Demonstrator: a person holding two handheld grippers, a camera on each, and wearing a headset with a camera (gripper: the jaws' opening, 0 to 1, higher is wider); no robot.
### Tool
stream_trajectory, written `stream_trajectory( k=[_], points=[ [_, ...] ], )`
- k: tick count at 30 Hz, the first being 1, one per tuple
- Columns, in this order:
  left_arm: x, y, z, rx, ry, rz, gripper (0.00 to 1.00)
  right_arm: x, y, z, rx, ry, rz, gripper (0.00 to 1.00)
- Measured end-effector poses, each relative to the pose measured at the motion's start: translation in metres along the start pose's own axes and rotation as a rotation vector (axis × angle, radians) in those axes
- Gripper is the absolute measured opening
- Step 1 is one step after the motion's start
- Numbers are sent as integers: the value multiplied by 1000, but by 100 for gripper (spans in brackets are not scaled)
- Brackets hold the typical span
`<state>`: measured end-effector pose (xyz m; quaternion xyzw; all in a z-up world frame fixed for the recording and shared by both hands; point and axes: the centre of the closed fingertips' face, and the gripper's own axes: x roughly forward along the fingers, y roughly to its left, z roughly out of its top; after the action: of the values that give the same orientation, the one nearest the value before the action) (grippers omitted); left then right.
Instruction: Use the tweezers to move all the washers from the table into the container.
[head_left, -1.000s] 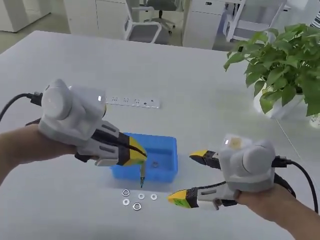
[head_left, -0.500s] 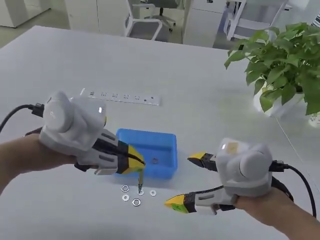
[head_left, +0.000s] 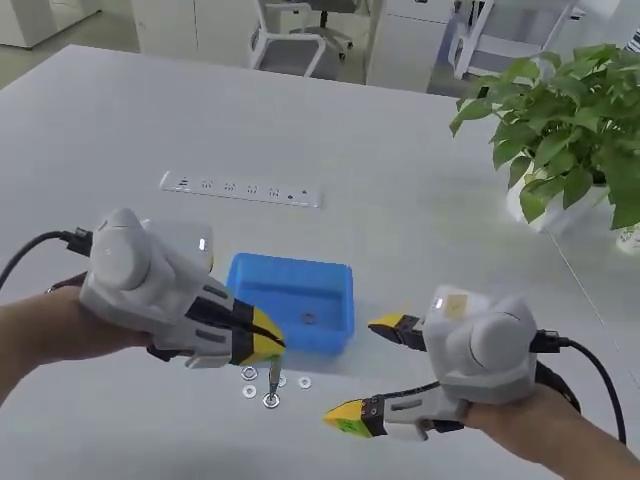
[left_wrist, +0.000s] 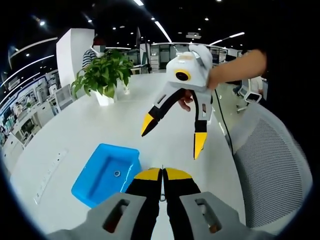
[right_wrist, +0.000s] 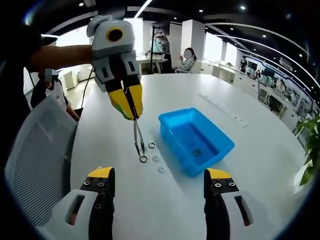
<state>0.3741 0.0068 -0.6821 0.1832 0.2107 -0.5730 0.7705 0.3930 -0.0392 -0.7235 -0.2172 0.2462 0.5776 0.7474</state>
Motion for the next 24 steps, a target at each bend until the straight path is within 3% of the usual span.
stream_trajectory(
  k=[24],
  points=[
    [12,-2,-6,0,-3,-13,5,2,4,-10,-1,20,20,70]
  ],
)
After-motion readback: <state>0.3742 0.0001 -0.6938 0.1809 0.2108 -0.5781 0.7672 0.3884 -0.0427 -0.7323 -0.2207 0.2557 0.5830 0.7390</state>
